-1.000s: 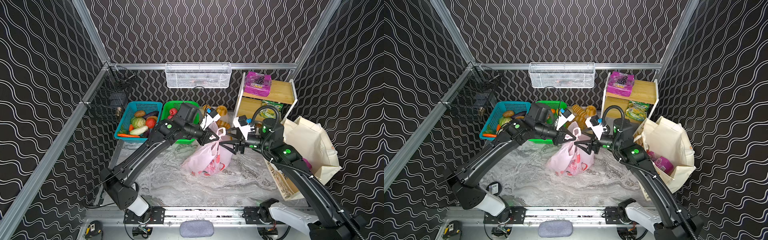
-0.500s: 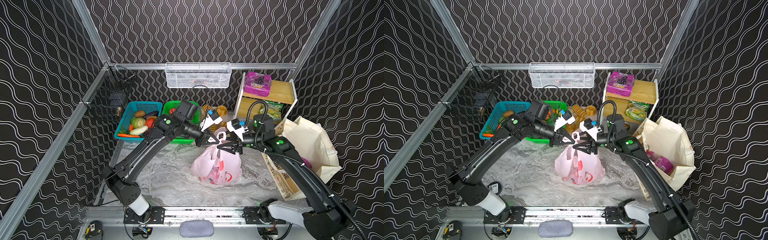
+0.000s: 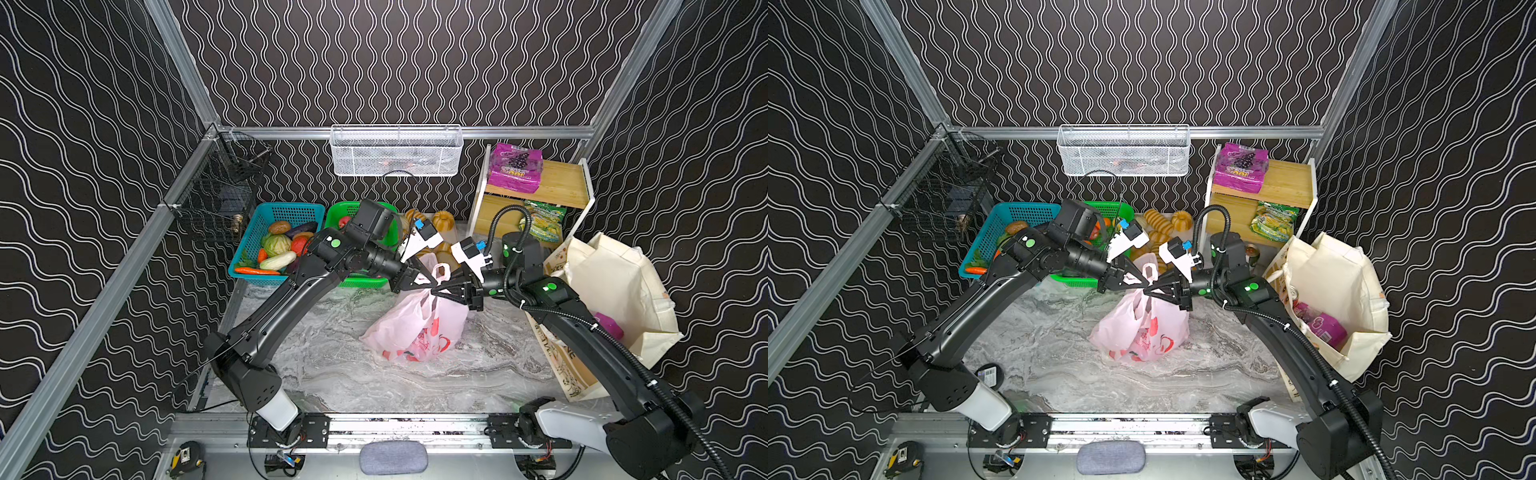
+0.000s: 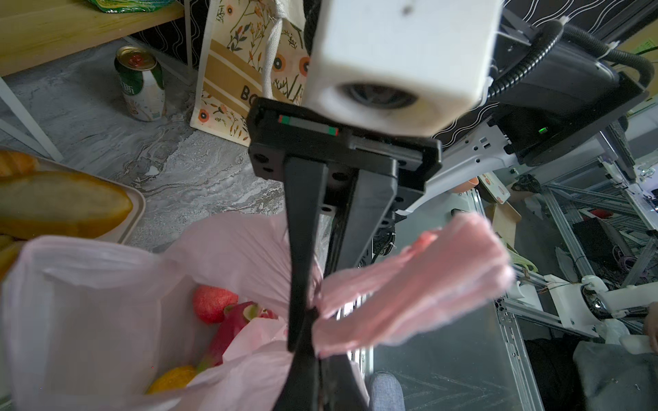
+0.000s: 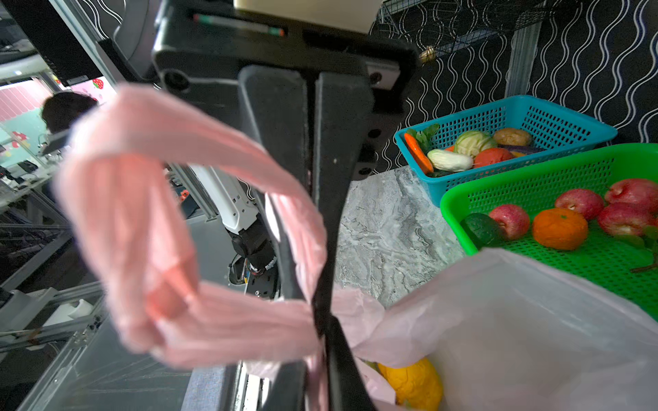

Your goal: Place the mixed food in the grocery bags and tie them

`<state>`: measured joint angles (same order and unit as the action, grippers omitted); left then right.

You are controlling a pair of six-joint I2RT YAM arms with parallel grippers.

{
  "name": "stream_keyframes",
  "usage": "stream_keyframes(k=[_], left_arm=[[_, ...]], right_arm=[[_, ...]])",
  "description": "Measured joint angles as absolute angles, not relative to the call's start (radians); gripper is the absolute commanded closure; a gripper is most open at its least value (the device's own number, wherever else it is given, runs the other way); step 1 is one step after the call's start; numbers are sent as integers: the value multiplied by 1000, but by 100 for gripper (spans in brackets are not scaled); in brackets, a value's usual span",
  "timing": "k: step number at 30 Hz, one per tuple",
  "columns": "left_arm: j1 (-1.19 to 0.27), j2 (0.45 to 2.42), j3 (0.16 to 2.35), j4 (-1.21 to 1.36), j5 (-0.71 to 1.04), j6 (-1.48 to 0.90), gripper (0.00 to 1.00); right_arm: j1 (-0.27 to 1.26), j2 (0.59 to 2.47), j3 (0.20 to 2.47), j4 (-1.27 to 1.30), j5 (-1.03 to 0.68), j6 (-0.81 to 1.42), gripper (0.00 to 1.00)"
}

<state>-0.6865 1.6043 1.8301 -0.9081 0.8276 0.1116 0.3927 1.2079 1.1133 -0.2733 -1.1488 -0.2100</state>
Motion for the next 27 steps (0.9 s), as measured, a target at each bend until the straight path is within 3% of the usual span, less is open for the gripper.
stream_keyframes(k=[2,5,9,21,23,27], left_arm=[[-686,1603,1826,-902,821,110,92],[-682,1586,1808,-885,815,103,67],[-672,1541,1776,-883,805,78,49],[-641,1440,1670,-771,706,-25,47],[-640,1441,1664,-742,706,-34,56],[-640,1457,1664,-693,721,-61,95]], right_arm=[[392,1203,1099,-241,-1147,-179,100],[392,1193,1080,-202,-1127,-143,100],[390,1182,1046,-130,-1108,-88,100],[387,1191,1034,-70,-1112,-51,100],[387,1195,1037,-78,-1114,-60,100],[387,1203,1045,-104,-1119,-70,100]])
